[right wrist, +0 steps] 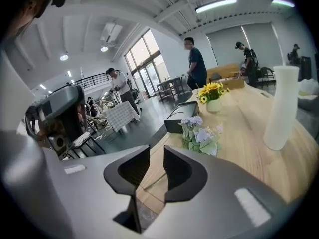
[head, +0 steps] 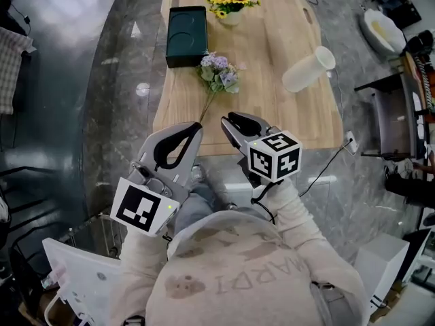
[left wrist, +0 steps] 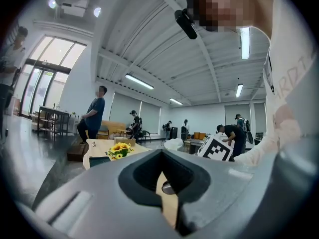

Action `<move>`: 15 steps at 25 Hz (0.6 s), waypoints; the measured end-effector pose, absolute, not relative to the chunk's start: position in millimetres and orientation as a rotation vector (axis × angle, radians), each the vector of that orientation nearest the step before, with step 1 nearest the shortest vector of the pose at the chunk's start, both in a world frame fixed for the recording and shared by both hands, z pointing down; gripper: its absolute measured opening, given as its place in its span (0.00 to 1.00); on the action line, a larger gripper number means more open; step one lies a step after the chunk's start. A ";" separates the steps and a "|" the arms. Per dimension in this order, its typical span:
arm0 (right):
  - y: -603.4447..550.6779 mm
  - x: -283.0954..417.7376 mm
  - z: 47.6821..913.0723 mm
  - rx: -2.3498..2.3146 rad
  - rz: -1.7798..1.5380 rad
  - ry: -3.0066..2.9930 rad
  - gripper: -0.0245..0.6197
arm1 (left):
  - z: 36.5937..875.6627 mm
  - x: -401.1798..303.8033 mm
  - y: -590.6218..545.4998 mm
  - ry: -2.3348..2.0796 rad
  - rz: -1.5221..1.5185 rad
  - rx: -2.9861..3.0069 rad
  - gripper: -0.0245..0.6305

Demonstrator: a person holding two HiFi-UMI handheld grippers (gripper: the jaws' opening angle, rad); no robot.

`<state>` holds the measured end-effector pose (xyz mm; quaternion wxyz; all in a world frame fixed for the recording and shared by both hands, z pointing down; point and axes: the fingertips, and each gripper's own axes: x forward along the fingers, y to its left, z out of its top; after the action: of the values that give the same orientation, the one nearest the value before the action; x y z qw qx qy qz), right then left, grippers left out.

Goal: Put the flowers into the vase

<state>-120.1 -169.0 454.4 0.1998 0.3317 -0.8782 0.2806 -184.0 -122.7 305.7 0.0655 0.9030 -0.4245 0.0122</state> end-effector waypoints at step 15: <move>-220.7 -150.8 584.7 0.973 1.109 -2.057 0.29 | 349.8 -251.0 -188.3 -1.236 0.025 2.641 0.04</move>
<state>-150.8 -220.7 584.7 0.3003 0.3666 -0.7752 0.4177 -251.0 -188.3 349.8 0.1126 0.8999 -0.4213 0.0084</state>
